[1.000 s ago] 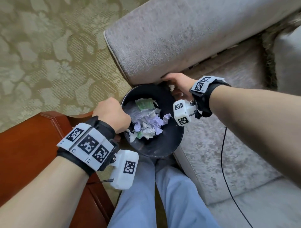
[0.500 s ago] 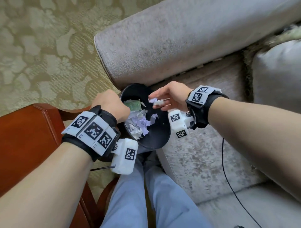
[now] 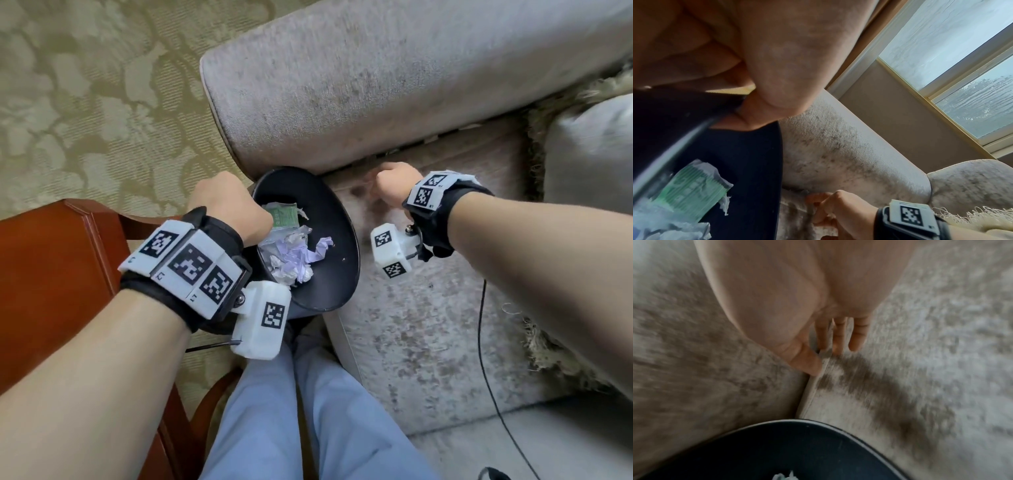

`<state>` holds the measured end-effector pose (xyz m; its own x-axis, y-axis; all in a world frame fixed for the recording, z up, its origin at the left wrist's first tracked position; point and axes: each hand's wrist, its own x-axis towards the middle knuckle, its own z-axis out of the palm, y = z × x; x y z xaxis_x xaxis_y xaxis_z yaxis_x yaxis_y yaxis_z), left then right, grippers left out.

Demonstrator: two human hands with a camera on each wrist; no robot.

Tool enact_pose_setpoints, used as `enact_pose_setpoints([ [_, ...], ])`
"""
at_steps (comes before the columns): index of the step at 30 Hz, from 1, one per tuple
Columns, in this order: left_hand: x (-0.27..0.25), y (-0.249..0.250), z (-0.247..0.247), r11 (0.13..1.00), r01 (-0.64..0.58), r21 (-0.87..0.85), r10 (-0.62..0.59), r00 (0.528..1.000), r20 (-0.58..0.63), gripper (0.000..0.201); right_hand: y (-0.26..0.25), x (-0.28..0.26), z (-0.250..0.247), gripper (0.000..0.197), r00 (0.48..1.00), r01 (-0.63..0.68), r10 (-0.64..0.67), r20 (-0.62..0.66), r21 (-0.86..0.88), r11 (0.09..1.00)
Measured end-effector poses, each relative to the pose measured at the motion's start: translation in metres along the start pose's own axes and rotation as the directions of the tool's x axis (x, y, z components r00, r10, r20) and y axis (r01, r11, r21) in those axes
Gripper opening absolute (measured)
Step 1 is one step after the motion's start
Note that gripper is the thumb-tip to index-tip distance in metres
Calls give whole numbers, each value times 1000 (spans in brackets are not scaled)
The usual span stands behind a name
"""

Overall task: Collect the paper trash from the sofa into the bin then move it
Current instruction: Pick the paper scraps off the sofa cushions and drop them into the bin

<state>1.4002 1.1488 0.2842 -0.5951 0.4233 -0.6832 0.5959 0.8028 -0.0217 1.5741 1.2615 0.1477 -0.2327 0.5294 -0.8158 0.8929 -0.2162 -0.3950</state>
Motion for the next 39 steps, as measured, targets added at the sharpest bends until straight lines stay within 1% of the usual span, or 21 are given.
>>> enact_pose_setpoints([
  [1,1,0,0,1000,2,-1,-2,1000,8,20,-1,4,0,27,1000,10,-10,-6,-100,995],
  [2,2,-1,0,1000,-1,-6,1,1000,15,19,-4,6,0,31,1000,22,-19,17,-197,980],
  [4,4,-2,-1,1000,-7,-8,7,1000,20,18,-14,10,3,35,997,61,-44,64,-291,955],
  [7,7,0,-1,1000,-8,-14,9,1000,19,18,-21,14,7,34,995,10,11,98,-209,978],
  [8,8,0,0,1000,-8,-15,8,1000,15,18,-22,17,9,36,992,9,20,124,-232,973],
  [11,11,-3,4,1000,-11,25,11,1000,-9,21,-25,24,18,51,990,-32,64,122,-249,968],
  [12,12,-4,6,999,-11,46,12,1000,-24,23,-26,27,20,52,991,-36,66,119,-241,970],
  [14,12,-3,8,998,-9,61,11,999,-34,23,-29,31,21,37,988,-37,63,139,-184,982],
  [15,13,-2,8,998,-6,59,8,999,-33,22,-30,35,22,28,988,-50,66,142,-114,992],
  [16,13,-2,8,998,-4,60,5,1000,-29,21,-30,37,22,26,988,-63,70,137,-50,997],
  [18,14,-1,8,998,0,60,2,1000,-21,18,-32,38,20,33,992,-54,54,112,-5,999],
  [22,15,1,9,998,-2,69,4,1000,-24,18,-34,38,15,43,992,-44,52,118,-65,997],
  [24,16,0,9,997,0,73,2,1000,-29,19,-35,31,12,47,992,-49,55,113,-59,997],
  [26,15,1,10,997,0,83,2,999,-33,20,-31,25,11,43,996,-26,23,90,36,999],
  [28,15,0,10,996,5,91,-2,999,-33,22,-28,14,13,32,997,-41,27,68,205,978],
  [29,14,1,10,996,12,88,-9,999,-33,23,-26,9,14,22,998,-59,46,49,307,950],
  [30,14,1,10,997,15,81,-12,999,-34,23,-24,5,15,17,997,-80,67,46,391,917],
  [32,13,1,9,998,13,63,-11,999,-34,22,-24,-8,16,16,994,-78,25,110,507,859],
  [34,13,-1,8,999,1,42,0,999,-34,21,-22,-18,18,13,987,-83,-11,159,573,815],
  [36,10,-1,7,1000,-11,10,11,1000,-18,17,-18,-30,19,10,989,-92,-1,150,610,787],
  [39,5,1,7,1000,-27,12,28,999,-28,19,-13,-42,19,16,998,-20,-23,63,602,798],
])
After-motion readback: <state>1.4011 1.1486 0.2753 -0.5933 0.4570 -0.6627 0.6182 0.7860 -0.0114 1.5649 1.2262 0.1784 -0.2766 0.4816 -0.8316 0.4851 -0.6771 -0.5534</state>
